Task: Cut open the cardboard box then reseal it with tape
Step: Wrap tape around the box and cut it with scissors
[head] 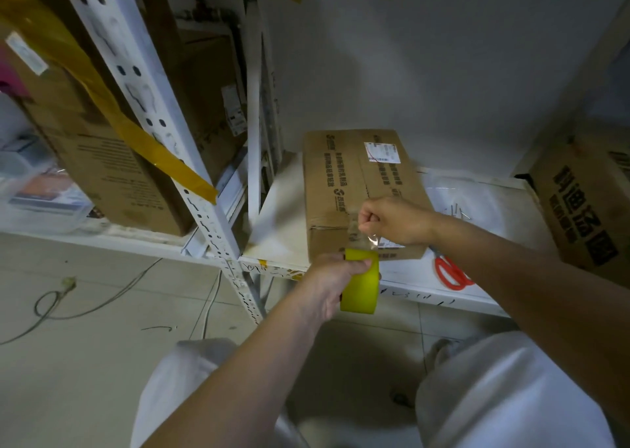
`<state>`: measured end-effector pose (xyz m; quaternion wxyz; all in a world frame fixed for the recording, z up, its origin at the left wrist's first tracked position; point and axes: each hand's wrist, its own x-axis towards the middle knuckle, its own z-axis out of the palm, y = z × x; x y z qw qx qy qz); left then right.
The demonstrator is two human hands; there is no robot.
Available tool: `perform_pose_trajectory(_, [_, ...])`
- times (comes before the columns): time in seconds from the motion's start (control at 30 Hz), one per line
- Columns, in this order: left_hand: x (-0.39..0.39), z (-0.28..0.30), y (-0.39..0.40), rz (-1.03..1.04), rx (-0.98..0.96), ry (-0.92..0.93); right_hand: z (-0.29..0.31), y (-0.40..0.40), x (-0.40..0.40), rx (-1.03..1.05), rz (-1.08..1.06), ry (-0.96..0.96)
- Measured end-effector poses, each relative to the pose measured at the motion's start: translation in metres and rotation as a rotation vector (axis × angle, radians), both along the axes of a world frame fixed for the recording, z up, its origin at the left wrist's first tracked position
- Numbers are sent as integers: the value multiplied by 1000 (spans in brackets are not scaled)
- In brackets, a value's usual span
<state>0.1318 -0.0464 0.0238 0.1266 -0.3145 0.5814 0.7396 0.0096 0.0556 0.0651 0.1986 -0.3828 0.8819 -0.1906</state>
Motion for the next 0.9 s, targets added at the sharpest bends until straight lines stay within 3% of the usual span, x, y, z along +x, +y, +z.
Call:
perform_pose_trajectory(0.63, [-2,-6,3,14,-83,-63,-26,-4,-14,79,14,19])
perform_pose_trajectory(0.9, [-14,-12,-19,160,-205,-149,-5,-31,-6,-141,-10,105])
